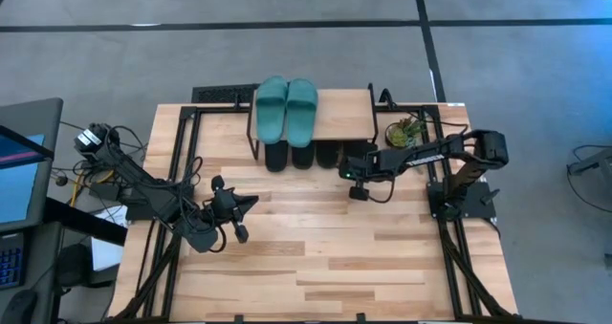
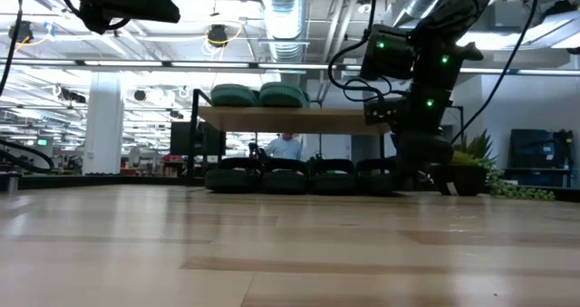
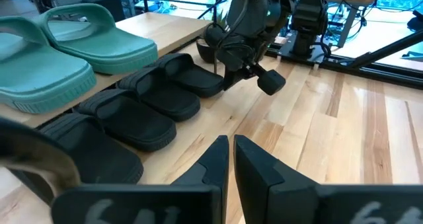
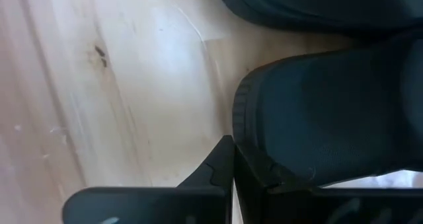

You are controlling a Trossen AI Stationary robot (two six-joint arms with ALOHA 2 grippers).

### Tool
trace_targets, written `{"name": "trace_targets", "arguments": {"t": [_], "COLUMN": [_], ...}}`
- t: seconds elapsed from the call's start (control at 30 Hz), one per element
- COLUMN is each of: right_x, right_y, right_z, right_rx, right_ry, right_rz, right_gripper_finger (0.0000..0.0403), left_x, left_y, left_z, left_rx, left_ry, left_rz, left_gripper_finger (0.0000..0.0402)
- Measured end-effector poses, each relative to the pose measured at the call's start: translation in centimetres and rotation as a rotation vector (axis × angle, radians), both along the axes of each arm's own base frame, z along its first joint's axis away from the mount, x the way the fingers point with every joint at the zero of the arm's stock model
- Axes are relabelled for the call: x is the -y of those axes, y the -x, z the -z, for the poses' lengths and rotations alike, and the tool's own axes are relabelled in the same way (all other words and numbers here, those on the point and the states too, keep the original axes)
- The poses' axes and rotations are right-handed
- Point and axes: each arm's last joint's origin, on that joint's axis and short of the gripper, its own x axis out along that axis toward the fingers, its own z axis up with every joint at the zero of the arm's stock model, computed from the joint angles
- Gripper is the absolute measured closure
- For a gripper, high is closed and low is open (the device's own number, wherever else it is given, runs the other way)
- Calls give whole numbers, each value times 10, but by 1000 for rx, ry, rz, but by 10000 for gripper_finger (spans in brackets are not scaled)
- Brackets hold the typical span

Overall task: Pick and place slides into the shelf
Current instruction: Put the black slide under the shelf

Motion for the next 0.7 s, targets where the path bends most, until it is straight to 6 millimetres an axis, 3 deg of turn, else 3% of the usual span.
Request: {"name": "trace_targets", "arguments": {"t": [0.6, 0.7], "right_x": [-22, -29], "right_y": [3, 7], "right_z": [8, 11], "right_rx": [9, 9], "right_ry": [-12, 52], "right_rz": [-27, -5], "right_gripper_finger": [403, 403], "left_x": [0, 0], "left_y": [0, 0], "left_z": [0, 0], "left_rx": [0, -3], "left_ry": [6, 10], "left_rz": [4, 11], "left_gripper_finger": [388, 388]}}
